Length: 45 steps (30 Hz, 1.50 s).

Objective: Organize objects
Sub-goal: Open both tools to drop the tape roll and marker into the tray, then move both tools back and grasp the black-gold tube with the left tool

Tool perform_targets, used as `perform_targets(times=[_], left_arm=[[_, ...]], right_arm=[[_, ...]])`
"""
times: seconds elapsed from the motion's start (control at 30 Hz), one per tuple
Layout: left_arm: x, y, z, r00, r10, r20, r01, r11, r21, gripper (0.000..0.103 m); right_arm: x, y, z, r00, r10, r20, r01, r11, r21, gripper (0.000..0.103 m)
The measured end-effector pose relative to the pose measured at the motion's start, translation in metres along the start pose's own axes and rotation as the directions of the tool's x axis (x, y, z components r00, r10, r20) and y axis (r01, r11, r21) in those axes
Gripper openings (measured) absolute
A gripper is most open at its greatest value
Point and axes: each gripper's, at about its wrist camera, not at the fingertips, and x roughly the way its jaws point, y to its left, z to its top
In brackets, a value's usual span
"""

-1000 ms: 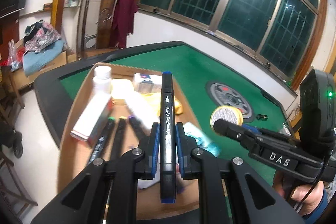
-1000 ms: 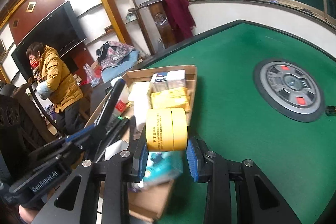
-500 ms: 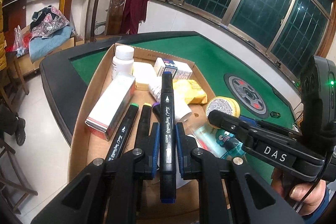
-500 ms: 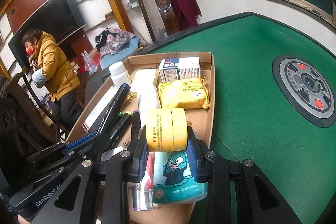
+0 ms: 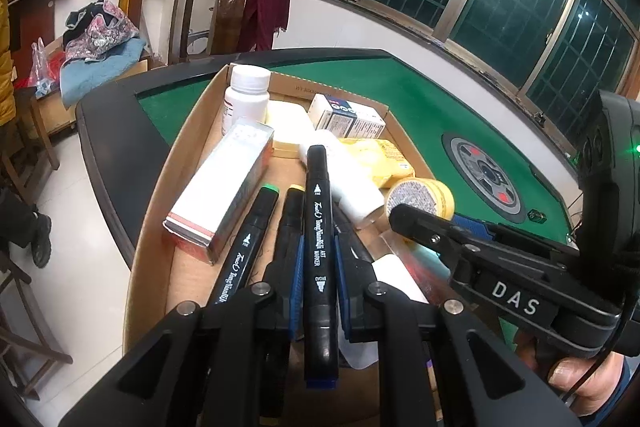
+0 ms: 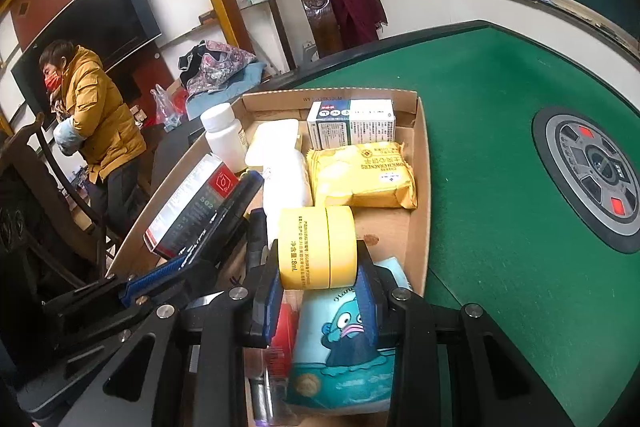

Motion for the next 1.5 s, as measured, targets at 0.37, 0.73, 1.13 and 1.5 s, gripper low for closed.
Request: perform_targets(times=[0.37,0.73,1.13,1.5], left_arm=[[-0.006,0.005,0.002,1.0,0.001,0.015,0.0,1.0,-0.028,0.048],[-0.02,0.003,0.007,0.999,0.0,0.035,0.001,0.999,-0.038,0.068],[-0.041,0.0,0.012,0.997,0.0,0.083,0.005,0.999,-0.051,0.076],[-0.038,-0.044,0.009,0.998,-0.021,0.061,0.019,0.999,0.033,0.076]], right_arm=[[0.004,0.004,0.006,1.0,-0.008,-0.029,0.008,1.0,-0.001,0.036],[-0.008,0.003,0.006,1.0,0.005,-0.023,-0.004,1.0,0.027,0.047],[-0.048,0.003,0.006,0.997,0.04,0.059,-0.043,0.998,0.047,0.061],[-0.093,-0.067,-0.018,0.994,0.01,0.107,-0.028,0.986,0.163,0.062]])
